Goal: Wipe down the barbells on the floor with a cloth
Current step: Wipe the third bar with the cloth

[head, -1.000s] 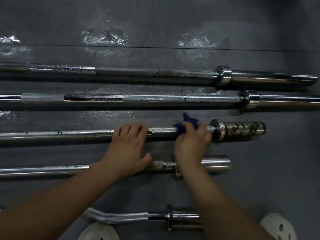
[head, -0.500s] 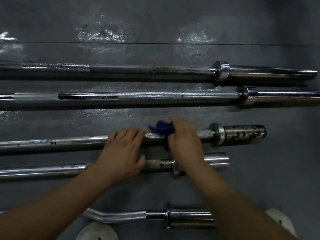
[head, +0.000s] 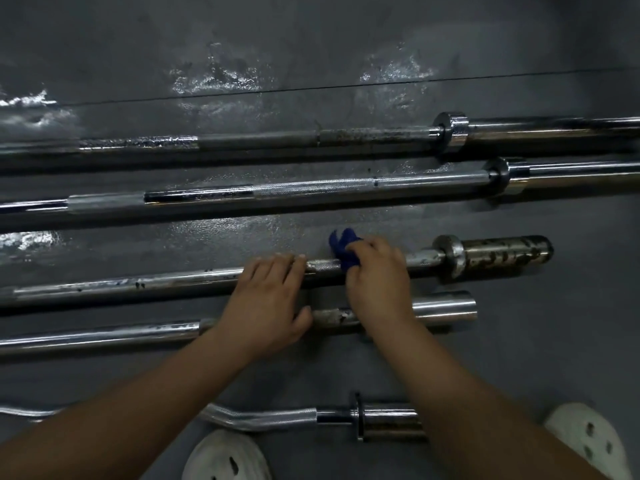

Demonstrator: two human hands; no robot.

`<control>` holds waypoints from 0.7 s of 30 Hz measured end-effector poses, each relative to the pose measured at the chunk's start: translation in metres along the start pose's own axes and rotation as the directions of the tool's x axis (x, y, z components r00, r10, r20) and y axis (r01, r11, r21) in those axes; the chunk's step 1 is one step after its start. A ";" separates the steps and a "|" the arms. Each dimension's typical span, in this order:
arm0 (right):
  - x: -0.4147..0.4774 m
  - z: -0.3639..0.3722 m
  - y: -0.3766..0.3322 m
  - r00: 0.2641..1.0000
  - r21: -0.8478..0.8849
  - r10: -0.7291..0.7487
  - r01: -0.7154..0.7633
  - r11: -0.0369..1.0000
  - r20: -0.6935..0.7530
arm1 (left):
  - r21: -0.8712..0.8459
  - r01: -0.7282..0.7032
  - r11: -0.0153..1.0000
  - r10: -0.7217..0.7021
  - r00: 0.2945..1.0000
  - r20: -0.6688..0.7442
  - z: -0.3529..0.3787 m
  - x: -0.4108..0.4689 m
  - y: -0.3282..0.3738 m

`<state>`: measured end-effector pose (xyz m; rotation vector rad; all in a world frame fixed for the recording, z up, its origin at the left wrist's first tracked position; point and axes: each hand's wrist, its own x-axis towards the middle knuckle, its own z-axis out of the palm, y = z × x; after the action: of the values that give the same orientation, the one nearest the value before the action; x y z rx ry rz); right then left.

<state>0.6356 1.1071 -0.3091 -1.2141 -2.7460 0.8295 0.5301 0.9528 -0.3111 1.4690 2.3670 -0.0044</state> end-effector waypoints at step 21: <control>-0.155 -0.142 -0.146 0.941 0.617 0.197 0.015 0.787 -0.275 | 0.198 -0.068 0.978 0.111 0.970 -0.216 -0.167 -0.183 -0.037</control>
<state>0.6771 0.9835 -0.0881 -1.2002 -1.9216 1.2631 0.5217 0.8082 -0.1070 1.7496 2.5350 -0.0426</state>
